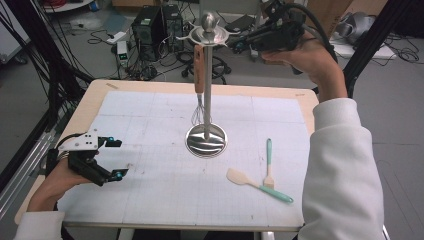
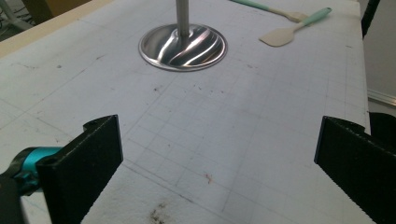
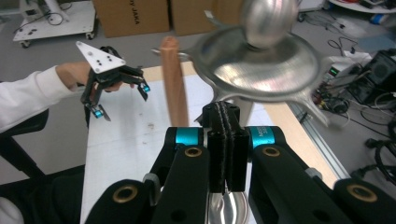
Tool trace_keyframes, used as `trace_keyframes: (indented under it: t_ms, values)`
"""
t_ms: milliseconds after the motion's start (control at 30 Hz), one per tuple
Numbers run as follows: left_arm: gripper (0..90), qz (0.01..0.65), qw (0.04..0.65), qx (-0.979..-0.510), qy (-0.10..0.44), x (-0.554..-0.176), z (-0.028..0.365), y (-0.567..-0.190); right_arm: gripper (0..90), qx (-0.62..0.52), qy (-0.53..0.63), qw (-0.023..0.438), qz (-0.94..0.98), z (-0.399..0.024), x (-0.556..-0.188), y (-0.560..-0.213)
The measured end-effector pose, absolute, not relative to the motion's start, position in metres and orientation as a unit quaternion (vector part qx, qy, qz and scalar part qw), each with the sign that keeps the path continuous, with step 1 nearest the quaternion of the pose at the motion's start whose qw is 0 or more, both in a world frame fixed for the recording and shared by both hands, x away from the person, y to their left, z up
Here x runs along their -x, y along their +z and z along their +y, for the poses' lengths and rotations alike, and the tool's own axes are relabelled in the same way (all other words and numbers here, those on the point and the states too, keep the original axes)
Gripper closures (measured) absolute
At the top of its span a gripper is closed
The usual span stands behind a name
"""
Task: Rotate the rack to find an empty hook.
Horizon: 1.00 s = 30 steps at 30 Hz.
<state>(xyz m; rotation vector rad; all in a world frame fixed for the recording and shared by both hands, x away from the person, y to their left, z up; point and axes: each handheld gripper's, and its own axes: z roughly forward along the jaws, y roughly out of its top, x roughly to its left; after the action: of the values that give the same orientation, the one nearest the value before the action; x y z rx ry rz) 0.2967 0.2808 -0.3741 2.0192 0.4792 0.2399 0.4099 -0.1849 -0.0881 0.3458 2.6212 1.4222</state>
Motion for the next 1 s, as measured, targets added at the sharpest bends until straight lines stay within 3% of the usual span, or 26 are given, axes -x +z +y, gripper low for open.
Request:
trace_keyframes:
  t_ms: [500, 1000]
  values:
    - [1.7, 0.193, 0.504, -0.836, 0.1, -0.296, 0.281, -0.372, 89.4, -0.078, 0.468, 0.061, 0.878, -0.151, -0.406, -0.086]
    - [1.7, 0.196, 0.505, -0.834, 0.102, -0.298, 0.282, -0.372, 89.4, -0.088, 0.466, 0.063, 0.878, -0.171, -0.394, -0.09]
